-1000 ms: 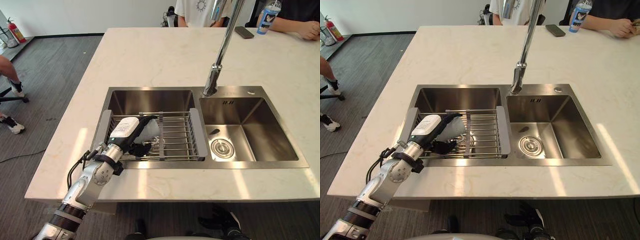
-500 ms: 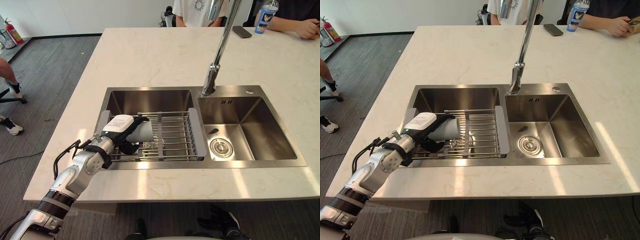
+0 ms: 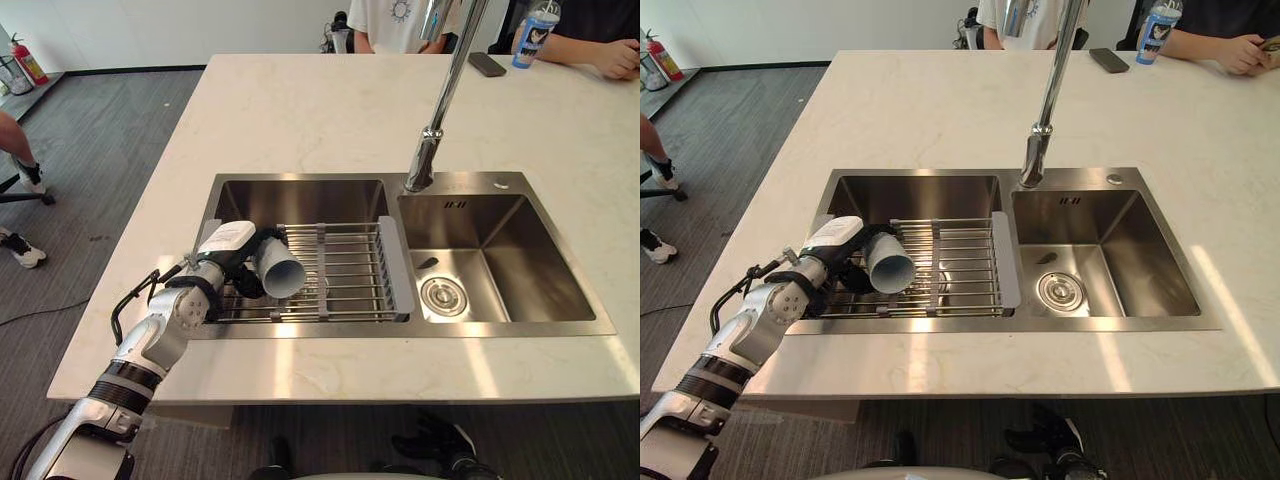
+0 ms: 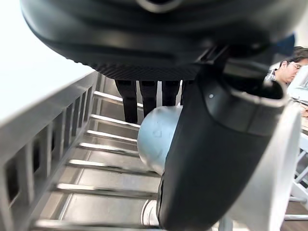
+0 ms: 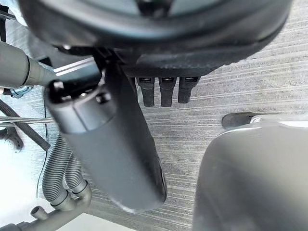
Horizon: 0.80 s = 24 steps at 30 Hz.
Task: Walk over to the sink, pick up the cup, carry it to the dishwasher, place the cup inside the dishwasher, then close the dishwasher door
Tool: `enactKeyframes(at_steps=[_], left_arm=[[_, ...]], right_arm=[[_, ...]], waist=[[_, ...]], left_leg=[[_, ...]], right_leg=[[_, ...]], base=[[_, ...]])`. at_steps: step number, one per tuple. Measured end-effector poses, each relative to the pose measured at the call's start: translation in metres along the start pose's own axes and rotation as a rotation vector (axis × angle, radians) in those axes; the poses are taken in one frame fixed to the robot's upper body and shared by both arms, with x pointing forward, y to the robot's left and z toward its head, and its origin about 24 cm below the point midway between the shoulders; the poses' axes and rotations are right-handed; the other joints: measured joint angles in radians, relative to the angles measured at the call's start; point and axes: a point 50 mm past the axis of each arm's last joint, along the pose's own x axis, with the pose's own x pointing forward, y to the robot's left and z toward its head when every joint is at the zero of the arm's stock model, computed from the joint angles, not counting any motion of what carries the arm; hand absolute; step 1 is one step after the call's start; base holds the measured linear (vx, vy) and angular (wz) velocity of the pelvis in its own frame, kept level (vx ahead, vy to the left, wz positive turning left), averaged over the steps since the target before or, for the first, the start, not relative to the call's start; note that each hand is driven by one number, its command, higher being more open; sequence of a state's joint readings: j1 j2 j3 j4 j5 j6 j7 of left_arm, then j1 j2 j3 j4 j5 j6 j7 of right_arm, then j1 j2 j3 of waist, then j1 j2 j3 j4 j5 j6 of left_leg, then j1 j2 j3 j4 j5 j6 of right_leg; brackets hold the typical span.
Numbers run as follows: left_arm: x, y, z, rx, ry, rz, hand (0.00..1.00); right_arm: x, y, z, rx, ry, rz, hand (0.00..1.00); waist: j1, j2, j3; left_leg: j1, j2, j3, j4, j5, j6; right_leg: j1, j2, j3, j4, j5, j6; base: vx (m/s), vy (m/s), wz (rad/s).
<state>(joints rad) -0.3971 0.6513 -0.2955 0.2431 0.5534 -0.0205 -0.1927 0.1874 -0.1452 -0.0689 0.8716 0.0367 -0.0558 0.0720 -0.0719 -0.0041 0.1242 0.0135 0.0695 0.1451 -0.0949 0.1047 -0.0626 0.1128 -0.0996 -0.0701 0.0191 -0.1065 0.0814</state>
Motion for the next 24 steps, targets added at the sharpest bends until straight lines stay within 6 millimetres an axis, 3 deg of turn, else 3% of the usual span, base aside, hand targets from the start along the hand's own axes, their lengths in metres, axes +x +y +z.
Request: enactKeyframes(at_steps=[6,9,14,24], left_arm=[[0.002,0.007,0.005,0.064,-0.040,-0.017,0.30],[0.002,-0.001,0.008,0.076,-0.052,-0.048,0.30],[0.002,-0.003,0.014,0.056,-0.096,-0.057,0.30],[-0.006,-0.012,0.017,-0.076,-0.127,-0.058,0.30]], right_arm=[[0.000,0.000,0.002,0.000,-0.007,-0.001,0.90],[0.000,0.000,0.004,-0.001,-0.017,-0.001,0.90],[0.000,0.000,0.002,-0.001,-0.013,-0.004,0.90],[-0.002,-0.001,-0.002,-0.001,-0.002,-0.009,0.90]], waist=[[-0.003,0.000,0.000],[-0.012,0.000,0.000],[-0.028,-0.001,0.001],[-0.025,-0.002,0.001]], left_leg=[[0.005,-0.002,0.000,0.000,-0.001,0.000],[0.005,-0.001,0.000,0.000,-0.001,0.000],[0.006,-0.001,0.002,0.000,-0.001,0.000],[0.016,0.000,0.004,0.000,-0.001,0.000]], right_leg=[[0.006,-0.002,-0.001,-0.002,0.000,0.001],[0.007,-0.002,-0.001,-0.002,0.000,0.001],[0.007,-0.001,0.001,-0.002,0.001,0.001],[0.015,-0.001,0.002,0.001,0.001,0.000]], base=[[0.00,0.000,0.00],[0.00,0.000,0.00],[0.00,0.000,0.00],[0.00,0.000,0.00]])
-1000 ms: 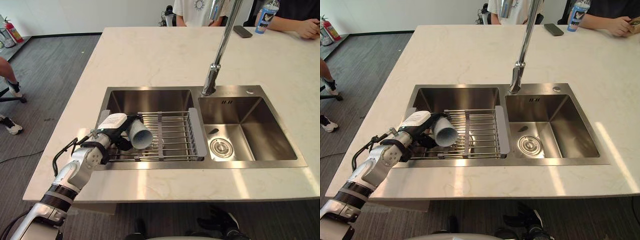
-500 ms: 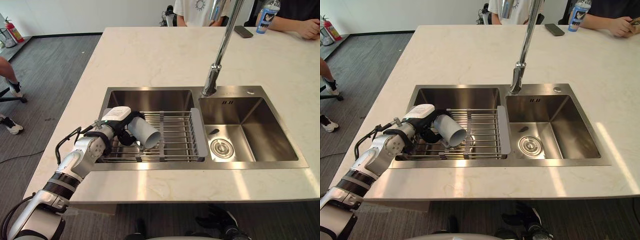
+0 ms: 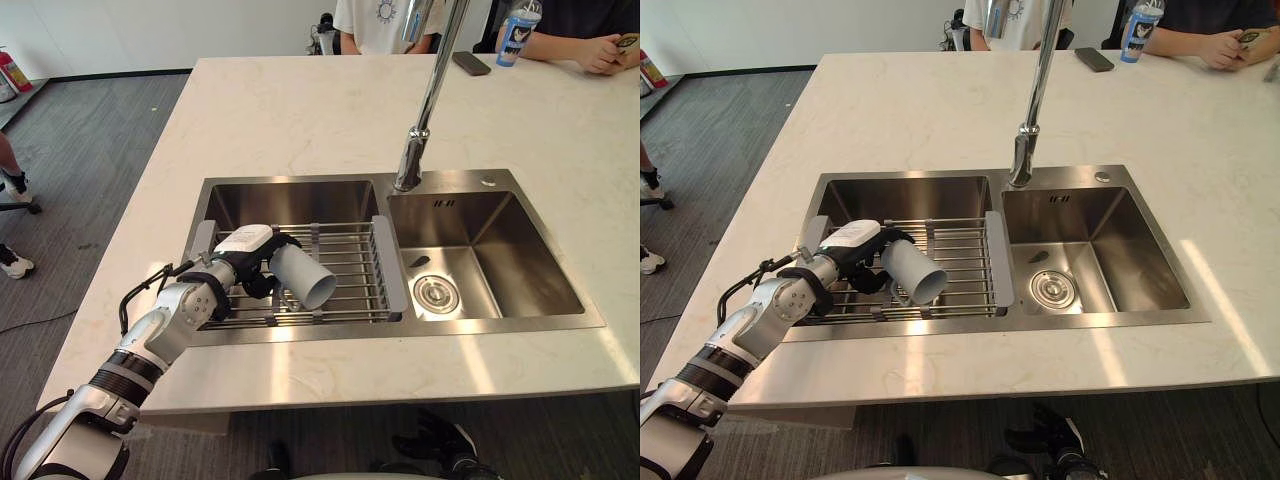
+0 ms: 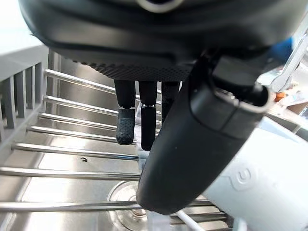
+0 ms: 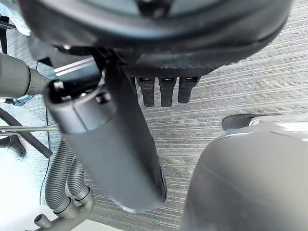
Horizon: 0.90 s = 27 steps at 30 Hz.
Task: Walk over to the sink, pick up the cup, carry it to the dishwasher, place the cup inside the dishwasher, then close the dishwasher door
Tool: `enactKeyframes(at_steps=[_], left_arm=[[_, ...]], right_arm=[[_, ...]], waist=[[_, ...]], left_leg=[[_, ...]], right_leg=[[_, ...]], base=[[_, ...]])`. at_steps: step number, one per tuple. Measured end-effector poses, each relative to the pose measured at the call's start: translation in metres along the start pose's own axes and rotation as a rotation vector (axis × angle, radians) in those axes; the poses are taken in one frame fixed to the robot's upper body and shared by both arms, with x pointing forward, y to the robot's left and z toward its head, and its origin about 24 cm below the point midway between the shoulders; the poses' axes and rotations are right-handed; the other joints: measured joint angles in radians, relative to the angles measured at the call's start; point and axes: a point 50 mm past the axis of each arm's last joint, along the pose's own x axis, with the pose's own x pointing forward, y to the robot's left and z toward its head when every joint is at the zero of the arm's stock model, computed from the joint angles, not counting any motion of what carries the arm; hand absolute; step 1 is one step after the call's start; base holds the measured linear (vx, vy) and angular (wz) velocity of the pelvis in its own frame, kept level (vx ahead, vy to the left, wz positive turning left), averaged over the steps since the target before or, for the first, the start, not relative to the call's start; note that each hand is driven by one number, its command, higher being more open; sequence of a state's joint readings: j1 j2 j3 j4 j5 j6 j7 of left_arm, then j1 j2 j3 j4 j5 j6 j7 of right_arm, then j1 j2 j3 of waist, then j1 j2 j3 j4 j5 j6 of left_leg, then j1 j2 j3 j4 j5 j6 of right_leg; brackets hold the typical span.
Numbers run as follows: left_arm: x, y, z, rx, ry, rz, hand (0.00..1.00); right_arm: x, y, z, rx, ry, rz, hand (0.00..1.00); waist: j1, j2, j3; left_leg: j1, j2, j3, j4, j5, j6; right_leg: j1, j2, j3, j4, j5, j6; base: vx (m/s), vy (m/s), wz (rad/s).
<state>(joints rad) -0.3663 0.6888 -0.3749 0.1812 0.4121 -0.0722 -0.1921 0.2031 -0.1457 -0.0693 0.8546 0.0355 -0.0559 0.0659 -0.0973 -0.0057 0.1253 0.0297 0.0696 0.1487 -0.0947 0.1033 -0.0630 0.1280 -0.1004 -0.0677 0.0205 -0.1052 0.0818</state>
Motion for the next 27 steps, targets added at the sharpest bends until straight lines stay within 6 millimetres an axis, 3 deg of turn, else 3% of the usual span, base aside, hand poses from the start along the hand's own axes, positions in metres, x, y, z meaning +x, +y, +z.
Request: enactKeyframes(at_steps=[12,17,27], left_arm=[[-0.017,-0.006,0.012,-0.550,-0.091,0.240,0.30],[-0.028,-0.022,0.011,-0.828,-0.078,0.336,0.30],[-0.044,-0.033,0.002,-0.939,-0.021,0.410,0.30]], right_arm=[[-0.001,0.000,-0.003,0.003,0.010,-0.002,0.90],[0.000,0.000,-0.001,0.004,0.004,-0.002,0.90],[-0.001,0.000,-0.003,0.005,0.007,-0.006,0.90]], waist=[[0.022,-0.017,0.010],[0.028,-0.017,0.010],[0.031,-0.018,0.010]], left_leg=[[0.012,0.000,-0.001,0.000,0.000,0.000],[0.016,0.002,0.000,0.000,0.000,0.000],[0.019,0.002,0.003,0.000,0.000,0.000]], right_leg=[[0.012,0.000,0.000,0.001,0.000,0.000],[0.016,0.001,0.000,0.001,0.000,-0.001],[0.016,0.001,0.004,0.004,-0.001,-0.001]], base=[[0.00,0.000,0.00],[0.00,0.000,0.00],[0.00,-0.001,0.00]])
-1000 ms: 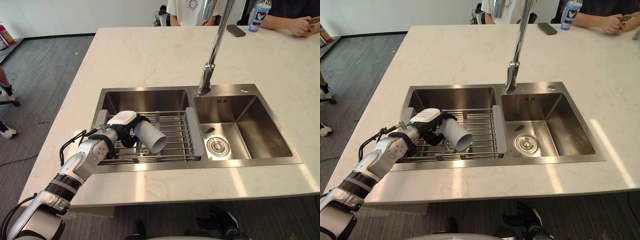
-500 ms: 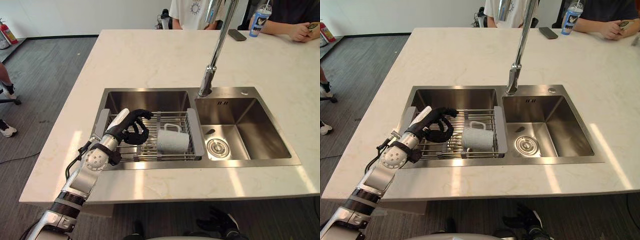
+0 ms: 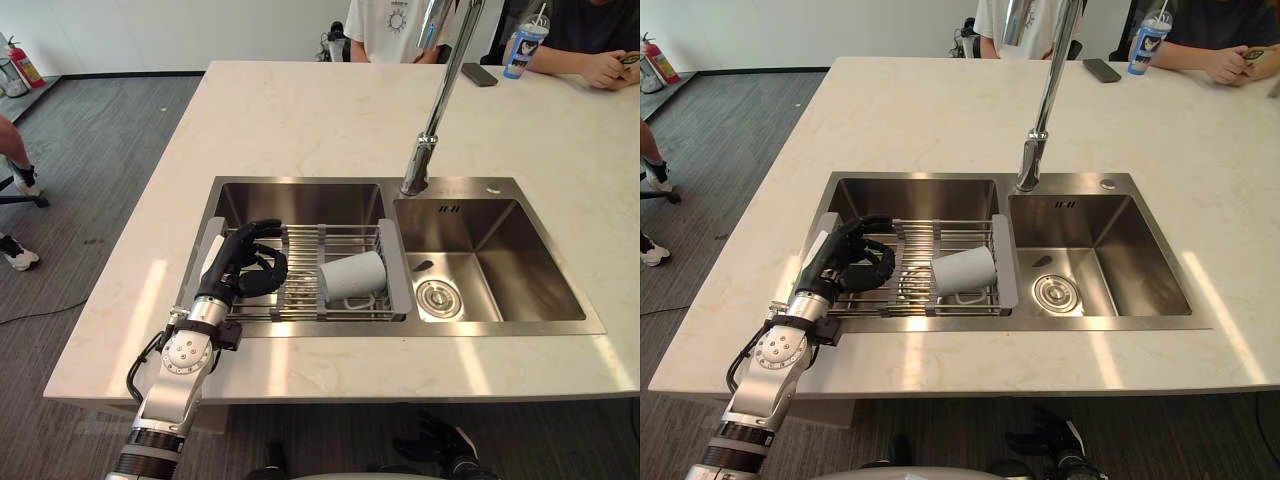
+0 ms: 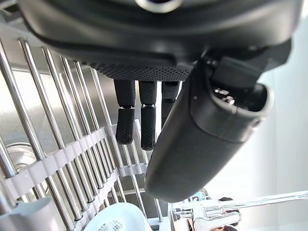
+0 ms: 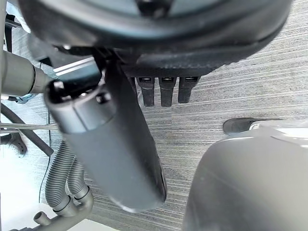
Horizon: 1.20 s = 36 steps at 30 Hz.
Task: Walk over to the sink, pick up the cup, carry it to the dishwasher, place the cup inside the dishwasher, then close the dishwasher door
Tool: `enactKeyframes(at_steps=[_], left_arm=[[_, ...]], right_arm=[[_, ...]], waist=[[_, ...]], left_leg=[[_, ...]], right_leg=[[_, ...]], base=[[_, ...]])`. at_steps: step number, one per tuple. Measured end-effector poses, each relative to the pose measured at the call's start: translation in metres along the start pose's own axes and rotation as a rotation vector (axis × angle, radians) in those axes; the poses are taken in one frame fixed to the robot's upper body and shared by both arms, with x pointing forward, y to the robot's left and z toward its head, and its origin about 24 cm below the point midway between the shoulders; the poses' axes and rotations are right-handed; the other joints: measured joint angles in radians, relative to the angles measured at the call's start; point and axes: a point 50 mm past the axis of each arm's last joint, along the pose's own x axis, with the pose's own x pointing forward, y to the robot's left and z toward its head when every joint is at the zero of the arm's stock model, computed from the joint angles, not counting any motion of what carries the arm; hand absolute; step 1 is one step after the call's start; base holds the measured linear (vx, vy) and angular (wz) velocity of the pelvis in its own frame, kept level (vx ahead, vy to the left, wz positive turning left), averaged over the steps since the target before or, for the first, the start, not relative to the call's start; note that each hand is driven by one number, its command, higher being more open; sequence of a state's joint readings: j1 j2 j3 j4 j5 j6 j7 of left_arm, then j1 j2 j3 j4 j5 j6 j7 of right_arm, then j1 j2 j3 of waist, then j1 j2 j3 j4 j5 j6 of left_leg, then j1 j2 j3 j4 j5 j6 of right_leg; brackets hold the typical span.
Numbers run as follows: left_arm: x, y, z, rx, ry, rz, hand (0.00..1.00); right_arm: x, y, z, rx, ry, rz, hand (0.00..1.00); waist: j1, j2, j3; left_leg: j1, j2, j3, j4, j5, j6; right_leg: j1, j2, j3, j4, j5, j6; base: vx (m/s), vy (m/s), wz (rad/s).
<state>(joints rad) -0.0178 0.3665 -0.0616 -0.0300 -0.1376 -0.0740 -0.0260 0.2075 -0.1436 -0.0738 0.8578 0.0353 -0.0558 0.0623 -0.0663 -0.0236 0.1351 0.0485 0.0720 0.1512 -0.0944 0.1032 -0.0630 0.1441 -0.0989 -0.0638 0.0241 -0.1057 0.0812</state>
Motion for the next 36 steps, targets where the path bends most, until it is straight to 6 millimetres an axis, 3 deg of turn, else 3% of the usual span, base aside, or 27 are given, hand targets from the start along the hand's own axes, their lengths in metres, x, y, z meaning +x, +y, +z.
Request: enactKeyframes(at_steps=[3,4,15,24,32,36], left_arm=[[0.000,-0.003,0.004,-0.014,-0.018,0.001,0.30],[0.000,-0.004,0.004,-0.023,-0.022,0.005,0.90],[-0.008,-0.008,0.006,-0.048,-0.037,0.011,0.90],[-0.012,-0.016,0.028,0.046,-0.131,-0.006,0.90],[-0.020,-0.060,0.061,0.181,-0.290,-0.138,0.90],[-0.020,-0.075,0.067,0.212,-0.327,-0.172,0.90]], right_arm=[[0.000,0.000,0.001,0.000,-0.002,0.001,0.90],[0.000,0.000,0.001,-0.001,-0.004,0.000,0.90],[0.000,0.000,0.001,-0.001,-0.003,-0.007,0.90],[0.000,0.000,0.000,-0.001,-0.001,-0.012,0.90],[-0.005,-0.002,-0.011,0.002,0.027,-0.022,0.90],[-0.006,-0.002,-0.018,0.002,0.052,-0.021,0.90]], waist=[[0.002,0.000,0.000],[0.003,0.000,-0.001],[0.005,0.002,-0.002],[0.013,0.005,-0.005],[0.020,0.015,-0.045],[0.019,0.023,-0.053]], left_leg=[[0.000,0.000,0.000,0.000,0.000,0.000],[0.000,0.000,0.000,0.000,0.000,0.000],[0.002,0.001,0.000,0.000,0.000,0.000],[0.002,0.000,0.000,0.001,0.001,0.001],[0.002,0.001,0.000,0.005,0.005,0.003],[0.003,0.005,0.000,0.000,0.012,0.003]], right_leg=[[0.000,0.000,0.000,0.000,0.000,0.000],[0.000,0.000,0.000,0.001,0.000,0.000],[0.000,0.000,0.001,0.004,0.000,0.000],[0.000,0.000,0.000,0.006,0.000,0.000],[-0.002,0.001,0.007,0.014,0.000,0.000],[-0.007,0.005,0.008,0.024,0.000,0.000]], base=[[0.00,0.000,0.00],[0.00,0.000,0.00],[0.00,0.000,0.00],[0.00,0.000,0.00],[0.00,0.000,0.00],[-0.01,-0.002,0.00]])
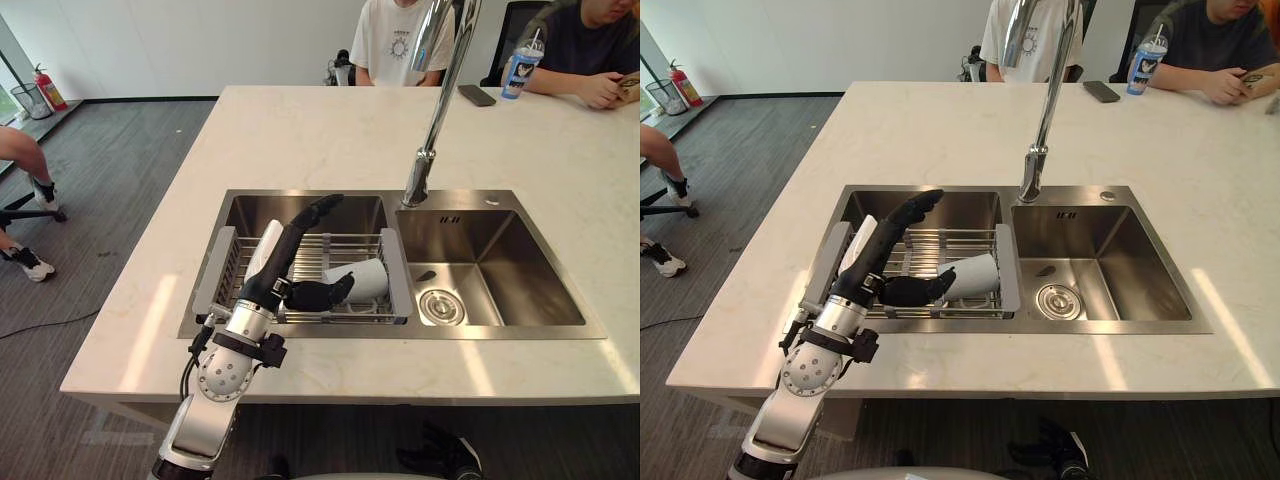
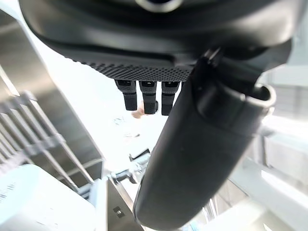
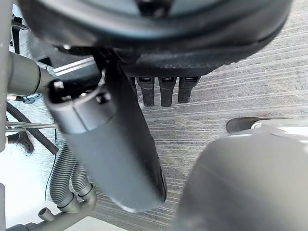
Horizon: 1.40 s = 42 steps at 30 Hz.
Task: Walk over to the sink, pick up the cup, carry it to the dishwasher, place the cup inside the dishwasher, then close the dishwasher door
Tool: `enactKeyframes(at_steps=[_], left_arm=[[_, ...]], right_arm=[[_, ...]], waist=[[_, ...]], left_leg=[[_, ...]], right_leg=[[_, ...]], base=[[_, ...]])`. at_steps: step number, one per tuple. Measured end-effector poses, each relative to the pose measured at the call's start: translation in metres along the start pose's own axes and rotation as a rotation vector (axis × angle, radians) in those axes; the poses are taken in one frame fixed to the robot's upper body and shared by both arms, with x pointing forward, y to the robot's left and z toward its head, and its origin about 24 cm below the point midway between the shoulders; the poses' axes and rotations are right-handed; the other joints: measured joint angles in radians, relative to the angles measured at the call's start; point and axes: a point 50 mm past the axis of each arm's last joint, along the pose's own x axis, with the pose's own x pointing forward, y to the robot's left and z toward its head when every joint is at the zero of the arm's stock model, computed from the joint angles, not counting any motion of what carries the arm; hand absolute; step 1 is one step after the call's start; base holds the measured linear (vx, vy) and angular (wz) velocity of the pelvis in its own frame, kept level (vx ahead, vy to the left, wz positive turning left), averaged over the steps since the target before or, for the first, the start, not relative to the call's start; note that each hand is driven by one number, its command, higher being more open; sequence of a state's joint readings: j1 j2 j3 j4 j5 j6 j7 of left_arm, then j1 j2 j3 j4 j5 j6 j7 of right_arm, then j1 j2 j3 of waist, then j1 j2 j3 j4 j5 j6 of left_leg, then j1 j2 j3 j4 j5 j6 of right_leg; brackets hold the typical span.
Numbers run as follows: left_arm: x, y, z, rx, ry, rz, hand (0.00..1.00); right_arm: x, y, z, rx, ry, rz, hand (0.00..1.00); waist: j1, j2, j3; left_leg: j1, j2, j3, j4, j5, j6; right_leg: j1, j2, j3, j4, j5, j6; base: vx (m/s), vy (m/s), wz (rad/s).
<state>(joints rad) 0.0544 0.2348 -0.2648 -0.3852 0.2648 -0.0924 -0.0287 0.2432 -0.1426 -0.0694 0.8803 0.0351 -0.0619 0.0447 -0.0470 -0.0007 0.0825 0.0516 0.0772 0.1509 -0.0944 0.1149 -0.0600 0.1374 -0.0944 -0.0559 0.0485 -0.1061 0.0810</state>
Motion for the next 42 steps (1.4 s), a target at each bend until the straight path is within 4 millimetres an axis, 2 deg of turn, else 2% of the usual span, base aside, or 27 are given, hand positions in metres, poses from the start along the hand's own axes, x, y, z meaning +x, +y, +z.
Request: enactKeyframes(at_steps=[6,8,13,19,27,42], left_arm=[[0.008,-0.012,0.008,0.048,-0.044,-0.044,0.90],[0.012,-0.015,0.003,0.070,-0.034,-0.054,0.90],[0.012,-0.019,-0.022,0.176,0.077,-0.073,0.90],[0.009,-0.019,-0.042,0.233,0.174,-0.052,0.90],[0.009,-0.019,-0.063,0.308,0.282,-0.052,0.90],[0.022,-0.016,-0.067,0.469,0.274,-0.109,0.90]], right_arm=[[0.000,0.002,-0.002,0.005,0.005,0.002,0.90],[0.000,0.002,-0.001,0.004,0.003,0.002,0.90],[0.000,0.003,-0.001,0.003,0.001,0.000,0.90],[0.000,0.003,-0.001,0.012,0.001,-0.002,0.90],[0.000,0.003,-0.002,0.015,0.003,-0.003,0.90],[0.000,0.003,-0.001,0.022,0.000,-0.003,0.90]], waist=[[-0.004,-0.001,0.000],[-0.010,0.000,-0.001],[-0.026,-0.001,-0.001],[-0.048,-0.001,0.000],[-0.049,-0.001,0.000],[-0.054,0.001,0.001]], left_leg=[[0.000,0.008,0.007,0.000,0.007,-0.001],[0.004,0.009,0.011,0.000,0.007,-0.001],[0.010,0.015,0.046,0.000,0.002,-0.003],[0.015,0.018,0.064,0.005,-0.004,-0.008],[0.028,0.028,0.088,0.004,-0.007,-0.011],[0.028,0.028,0.095,0.001,-0.010,-0.013]], right_leg=[[-0.012,0.007,0.010,0.007,0.002,-0.002],[-0.012,0.008,0.015,0.007,0.004,-0.002],[-0.024,0.012,0.046,0.004,0.010,-0.003],[-0.029,0.014,0.063,0.003,0.014,-0.003],[-0.029,0.022,0.086,0.001,0.020,-0.006],[-0.029,0.022,0.093,-0.008,0.023,-0.006]], base=[[-0.06,-0.008,-0.04],[-0.04,-0.004,-0.10],[0.00,-0.003,-0.19],[0.03,-0.007,-0.10],[-0.02,-0.014,-0.09],[-0.01,-0.001,-0.01]])
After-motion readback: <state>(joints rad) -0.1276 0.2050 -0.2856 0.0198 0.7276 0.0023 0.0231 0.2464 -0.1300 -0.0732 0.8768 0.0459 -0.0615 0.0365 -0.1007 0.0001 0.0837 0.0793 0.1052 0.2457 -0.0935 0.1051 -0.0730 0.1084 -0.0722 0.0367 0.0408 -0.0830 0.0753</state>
